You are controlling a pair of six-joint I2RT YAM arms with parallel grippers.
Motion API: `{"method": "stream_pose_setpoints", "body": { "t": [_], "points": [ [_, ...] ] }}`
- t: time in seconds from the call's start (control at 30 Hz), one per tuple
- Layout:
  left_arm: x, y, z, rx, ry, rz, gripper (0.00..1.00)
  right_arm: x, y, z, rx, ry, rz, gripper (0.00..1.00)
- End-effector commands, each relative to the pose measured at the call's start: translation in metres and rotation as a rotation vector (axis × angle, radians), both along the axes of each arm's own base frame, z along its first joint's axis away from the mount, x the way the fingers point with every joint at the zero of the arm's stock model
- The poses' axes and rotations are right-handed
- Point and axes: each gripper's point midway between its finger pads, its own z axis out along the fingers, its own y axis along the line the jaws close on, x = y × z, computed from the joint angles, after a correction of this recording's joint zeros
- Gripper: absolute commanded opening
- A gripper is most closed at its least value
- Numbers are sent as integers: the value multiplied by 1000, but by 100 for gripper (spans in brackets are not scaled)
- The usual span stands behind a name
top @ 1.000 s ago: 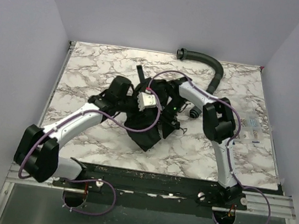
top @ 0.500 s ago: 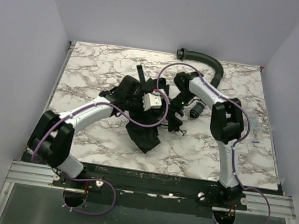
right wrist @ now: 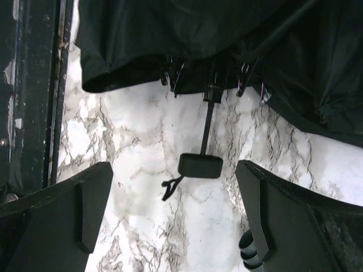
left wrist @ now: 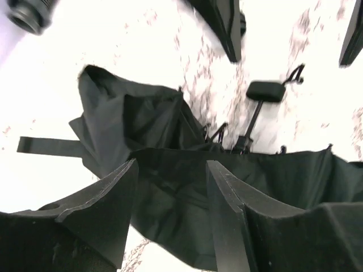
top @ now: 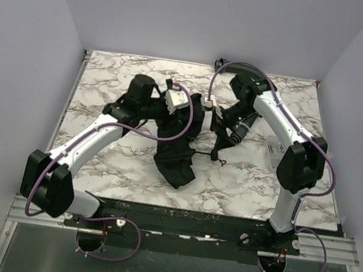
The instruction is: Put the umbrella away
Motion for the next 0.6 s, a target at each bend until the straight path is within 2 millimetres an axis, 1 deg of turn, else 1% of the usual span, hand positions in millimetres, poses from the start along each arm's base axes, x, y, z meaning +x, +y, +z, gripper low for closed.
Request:
{"method": "stream_pose_setpoints", "body": {
  "t": [0.0, 0.07, 0.1, 0.13, 0.17, 0.2, 0.23, 0.27, 0.3, 0.33, 0.37, 0.4, 0.43, 0.47, 0.5, 0.57],
  "points": [
    [-4, 6, 71, -219, -75, 42, 53, -5, 17, 31, 157, -65, 8, 100],
    [1, 25, 85, -309, -83, 135, 54, -11, 30, 52, 291, -94, 11, 100],
    [5, 35, 91, -365, -69, 184, 57, -16, 38, 61, 340, -107, 21, 100],
    [11, 49, 92, -403, -40, 246, 58, -26, 51, 64, 359, -114, 43, 100],
    [15, 57, 90, -437, 13, 292, 58, -32, 64, 67, 353, -133, 63, 100],
    [20, 65, 87, -456, 60, 330, 58, -41, 83, 68, 332, -145, 73, 99],
    [23, 70, 83, -472, 102, 360, 56, -45, 100, 72, 324, -156, 64, 94],
    [26, 73, 78, -480, 134, 385, 55, -51, 117, 76, 321, -154, 50, 85],
    [26, 72, 74, -486, 159, 383, 53, -49, 135, 84, 343, -160, 21, 74],
    [27, 70, 70, -488, 181, 380, 49, -48, 150, 91, 352, -139, -24, 56],
    [28, 71, 67, -489, 200, 393, 47, -42, 163, 97, 372, -129, -66, 44],
    [33, 75, 64, -481, 206, 430, 46, -35, 174, 99, 375, -105, -128, 35],
    [35, 80, 61, -462, 206, 468, 45, -24, 182, 102, 383, -88, -198, 34],
    [38, 89, 59, -442, 189, 515, 45, -13, 188, 95, 372, -77, -256, 33],
    [39, 97, 59, -431, 166, 555, 45, 1, 190, 88, 352, -86, -328, 33],
    [40, 117, 64, -424, 112, 636, 45, 22, 188, 69, 307, -110, -443, 29]
  ]
}}
